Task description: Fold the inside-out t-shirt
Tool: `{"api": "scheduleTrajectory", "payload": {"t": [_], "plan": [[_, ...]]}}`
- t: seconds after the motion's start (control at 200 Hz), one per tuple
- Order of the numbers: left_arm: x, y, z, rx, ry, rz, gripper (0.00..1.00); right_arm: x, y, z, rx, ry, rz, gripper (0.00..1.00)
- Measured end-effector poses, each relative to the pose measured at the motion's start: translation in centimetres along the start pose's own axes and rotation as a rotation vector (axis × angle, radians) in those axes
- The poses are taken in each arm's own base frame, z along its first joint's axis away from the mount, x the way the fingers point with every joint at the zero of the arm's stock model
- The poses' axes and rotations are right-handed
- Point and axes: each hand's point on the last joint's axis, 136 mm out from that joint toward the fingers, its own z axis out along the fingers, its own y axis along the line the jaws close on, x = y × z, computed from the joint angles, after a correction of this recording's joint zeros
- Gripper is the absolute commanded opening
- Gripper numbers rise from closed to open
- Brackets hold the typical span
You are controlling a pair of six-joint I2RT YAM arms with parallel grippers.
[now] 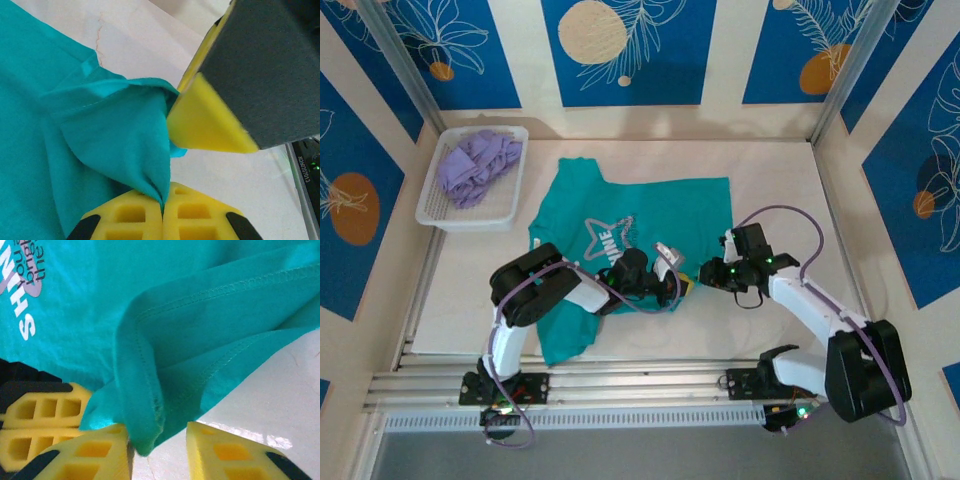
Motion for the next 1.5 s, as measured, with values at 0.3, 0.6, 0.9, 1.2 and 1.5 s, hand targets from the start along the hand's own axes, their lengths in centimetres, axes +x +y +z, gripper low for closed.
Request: {"api": "scheduleTrajectory", "payload": {"t": [0.3, 0.6, 0.9, 1.2, 1.5], "plan": [[0.1, 0.0, 0.0, -0.001, 0.002, -0.001, 0.00, -1.1, 0.2, 0.1, -0.027, -0.031, -0.009, 0.01], [0.1, 0.0, -0.1, -0.001, 0.000, -0.001, 0.00, -1.4, 0.8, -3.4, -0.145, -0.070, 0.029, 0.00], [-1.5, 0.0, 0.9, 0.015, -0.030, 0.013, 0.03, -0.8, 2.0, -6.3, -0.288, -0.051, 0.100, 0.00], [-1.0, 0.2, 0.8, 0.001, -0.008, 0.004, 0.56, -3.1, -0.3, -7.7, -0.238, -0.144, 0.181, 0.00], [-2.0, 3.3, -10.2, -0.399, 0.045, -0.215, 0.57, -6.5, -5.1, -7.2, -0.096, -0.257, 0.281, 0.00]]}}
